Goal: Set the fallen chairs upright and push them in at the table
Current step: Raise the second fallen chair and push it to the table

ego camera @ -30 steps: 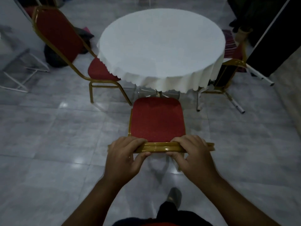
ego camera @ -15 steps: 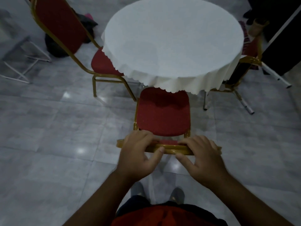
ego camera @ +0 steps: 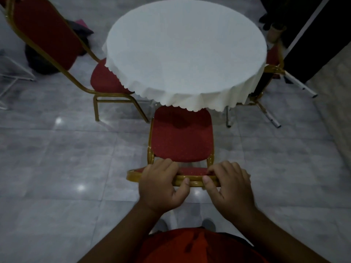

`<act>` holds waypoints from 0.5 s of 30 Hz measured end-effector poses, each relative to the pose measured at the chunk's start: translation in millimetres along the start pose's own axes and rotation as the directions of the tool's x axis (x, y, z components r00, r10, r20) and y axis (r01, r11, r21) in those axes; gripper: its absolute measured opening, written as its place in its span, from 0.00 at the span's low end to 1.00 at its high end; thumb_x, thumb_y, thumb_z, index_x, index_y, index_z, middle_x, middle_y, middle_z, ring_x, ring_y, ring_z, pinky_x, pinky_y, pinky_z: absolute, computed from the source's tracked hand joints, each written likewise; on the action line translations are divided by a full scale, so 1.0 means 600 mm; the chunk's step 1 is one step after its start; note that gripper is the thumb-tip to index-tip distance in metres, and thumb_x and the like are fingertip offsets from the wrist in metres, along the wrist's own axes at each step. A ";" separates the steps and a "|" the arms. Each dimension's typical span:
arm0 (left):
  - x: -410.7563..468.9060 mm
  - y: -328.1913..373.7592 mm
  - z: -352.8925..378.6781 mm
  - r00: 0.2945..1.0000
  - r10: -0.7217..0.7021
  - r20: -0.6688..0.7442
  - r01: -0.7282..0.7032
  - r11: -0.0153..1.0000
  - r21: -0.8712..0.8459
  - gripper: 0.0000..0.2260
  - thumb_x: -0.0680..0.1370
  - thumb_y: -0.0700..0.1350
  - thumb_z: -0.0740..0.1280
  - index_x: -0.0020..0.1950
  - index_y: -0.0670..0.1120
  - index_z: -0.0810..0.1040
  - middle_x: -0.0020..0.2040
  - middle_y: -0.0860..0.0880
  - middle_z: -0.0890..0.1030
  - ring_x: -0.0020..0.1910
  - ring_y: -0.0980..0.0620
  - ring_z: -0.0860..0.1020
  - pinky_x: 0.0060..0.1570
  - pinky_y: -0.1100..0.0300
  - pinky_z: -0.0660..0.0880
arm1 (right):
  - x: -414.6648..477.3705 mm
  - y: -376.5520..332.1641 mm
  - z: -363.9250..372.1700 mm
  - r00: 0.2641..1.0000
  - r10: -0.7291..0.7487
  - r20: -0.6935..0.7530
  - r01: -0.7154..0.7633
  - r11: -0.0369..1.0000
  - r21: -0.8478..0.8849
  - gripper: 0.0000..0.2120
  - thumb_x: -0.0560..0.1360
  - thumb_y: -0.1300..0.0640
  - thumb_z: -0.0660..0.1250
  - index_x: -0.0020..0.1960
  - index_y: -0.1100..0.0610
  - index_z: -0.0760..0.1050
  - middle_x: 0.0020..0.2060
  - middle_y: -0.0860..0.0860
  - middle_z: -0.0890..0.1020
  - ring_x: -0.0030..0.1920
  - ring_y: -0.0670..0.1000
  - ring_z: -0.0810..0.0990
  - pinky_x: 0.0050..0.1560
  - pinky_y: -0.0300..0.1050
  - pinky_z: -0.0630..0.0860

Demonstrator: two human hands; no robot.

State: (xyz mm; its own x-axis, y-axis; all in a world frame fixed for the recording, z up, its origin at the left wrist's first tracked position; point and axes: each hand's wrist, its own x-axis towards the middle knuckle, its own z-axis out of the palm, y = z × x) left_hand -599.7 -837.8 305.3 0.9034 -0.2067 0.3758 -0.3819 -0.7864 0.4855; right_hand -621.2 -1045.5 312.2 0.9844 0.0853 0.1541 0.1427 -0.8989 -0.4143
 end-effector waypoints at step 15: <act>0.028 0.010 -0.024 0.943 -0.106 0.317 0.135 0.988 -0.073 0.10 0.73 0.58 0.60 0.37 0.53 0.71 0.33 0.56 0.72 0.34 0.57 0.70 0.34 0.56 0.68 | -0.006 0.017 -0.007 0.998 0.022 0.063 -0.027 0.997 0.071 0.21 0.79 0.32 0.51 0.47 0.45 0.74 0.43 0.38 0.72 0.47 0.43 0.68 0.50 0.47 0.65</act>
State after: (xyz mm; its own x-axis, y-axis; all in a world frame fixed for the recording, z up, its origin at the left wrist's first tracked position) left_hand -589.8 -837.9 325.8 0.9537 -0.2962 0.0530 -0.2695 -0.7625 0.5881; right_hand -623.9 -1057.1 311.1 0.9918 0.0921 0.0885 0.1235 -0.8679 -0.4812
